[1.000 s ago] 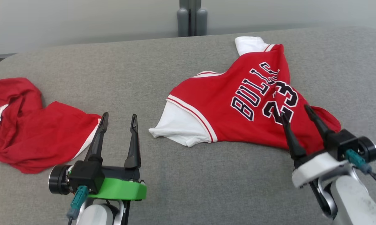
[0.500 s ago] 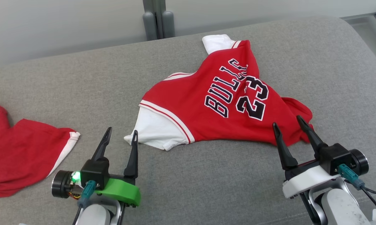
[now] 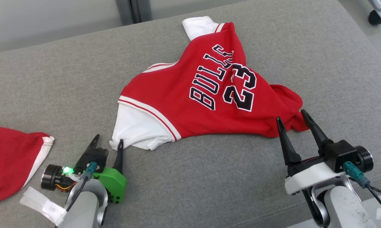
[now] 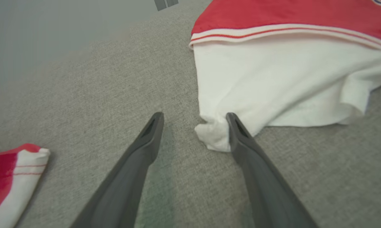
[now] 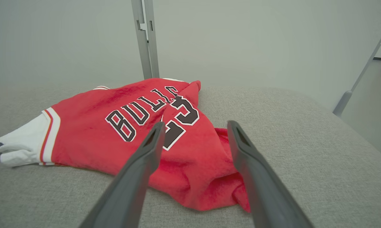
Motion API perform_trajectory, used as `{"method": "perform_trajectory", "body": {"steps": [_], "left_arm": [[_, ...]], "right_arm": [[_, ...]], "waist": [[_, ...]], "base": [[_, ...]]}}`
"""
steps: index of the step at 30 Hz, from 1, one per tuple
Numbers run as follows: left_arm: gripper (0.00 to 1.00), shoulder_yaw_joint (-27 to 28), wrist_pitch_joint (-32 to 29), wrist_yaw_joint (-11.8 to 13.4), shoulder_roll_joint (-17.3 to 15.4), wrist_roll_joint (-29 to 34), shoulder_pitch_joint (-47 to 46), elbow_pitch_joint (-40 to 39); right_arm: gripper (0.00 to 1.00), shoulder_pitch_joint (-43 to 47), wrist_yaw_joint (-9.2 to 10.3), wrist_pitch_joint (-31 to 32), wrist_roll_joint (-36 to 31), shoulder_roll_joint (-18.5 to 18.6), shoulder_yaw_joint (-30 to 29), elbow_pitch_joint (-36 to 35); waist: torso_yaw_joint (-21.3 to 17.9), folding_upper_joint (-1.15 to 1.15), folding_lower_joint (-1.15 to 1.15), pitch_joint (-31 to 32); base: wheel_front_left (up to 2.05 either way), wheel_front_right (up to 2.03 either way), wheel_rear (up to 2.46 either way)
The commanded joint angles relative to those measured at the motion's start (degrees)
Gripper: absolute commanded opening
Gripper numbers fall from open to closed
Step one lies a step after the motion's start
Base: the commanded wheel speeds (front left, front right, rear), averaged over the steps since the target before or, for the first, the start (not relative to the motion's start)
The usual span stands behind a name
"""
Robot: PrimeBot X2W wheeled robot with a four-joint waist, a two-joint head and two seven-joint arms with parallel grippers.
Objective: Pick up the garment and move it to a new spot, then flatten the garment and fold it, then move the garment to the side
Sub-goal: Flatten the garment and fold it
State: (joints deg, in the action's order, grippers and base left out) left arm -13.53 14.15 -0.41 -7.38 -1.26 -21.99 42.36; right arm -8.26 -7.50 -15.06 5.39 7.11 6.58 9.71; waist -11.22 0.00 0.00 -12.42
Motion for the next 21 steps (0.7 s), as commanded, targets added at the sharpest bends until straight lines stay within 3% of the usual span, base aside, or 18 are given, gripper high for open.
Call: {"method": "perform_trajectory", "body": {"steps": [1,6,7,8,9,14,21], "left_arm": [[1.0,-0.09,-0.03,0.68,-0.47,0.46,-1.57,1.34],[1.0,-0.82,0.12,-0.8,0.4,-0.54,-2.05,4.74],[0.78,-1.15,0.18,-1.56,0.65,-0.71,-2.15,5.14],[0.44,-1.41,0.29,-2.06,0.86,-0.9,-2.17,5.42],[0.0,-1.87,0.39,-2.73,1.08,-1.03,-2.17,5.7],[0.0,-2.34,0.86,-3.95,1.38,-2.27,-2.4,5.45],[0.0,-0.86,1.05,-1.44,1.8,-3.38,-1.06,-3.69]], "right_arm": [[1.0,-0.49,0.02,-0.17,-0.31,-0.23,0.03,-0.36],[1.0,-0.04,0.02,-0.17,-0.35,-0.53,-0.87,0.29],[1.0,0.07,0.02,-0.17,-0.6,-0.64,-1.47,0.62],[1.0,0.15,0.02,-0.17,-0.76,-0.73,-1.84,0.86],[1.0,0.24,0.02,-0.17,-1.01,-0.85,-2.45,1.25],[1.0,0.05,0.02,-0.17,-3.06,-1.59,-5.83,3.9],[1.0,-1.58,0.02,-0.02,-8.2,-0.36,-10.11,11.83]], "waist": [[-0.97,0.0,0.0,-0.75],[-1.31,0.0,0.0,-0.38],[-1.23,0.0,0.0,-0.18],[-1.13,0.0,0.0,-0.02],[-0.93,0.0,0.0,0.2],[0.13,0.0,0.0,0.86],[2.57,0.0,0.0,0.95]], "base": [[0.0,0.0,0.0],[0.0,0.0,0.0],[0.0,0.0,0.0],[0.0,0.0,0.0],[0.0,0.0,0.0],[0.0,0.0,0.0],[0.0,0.0,0.0]]}}
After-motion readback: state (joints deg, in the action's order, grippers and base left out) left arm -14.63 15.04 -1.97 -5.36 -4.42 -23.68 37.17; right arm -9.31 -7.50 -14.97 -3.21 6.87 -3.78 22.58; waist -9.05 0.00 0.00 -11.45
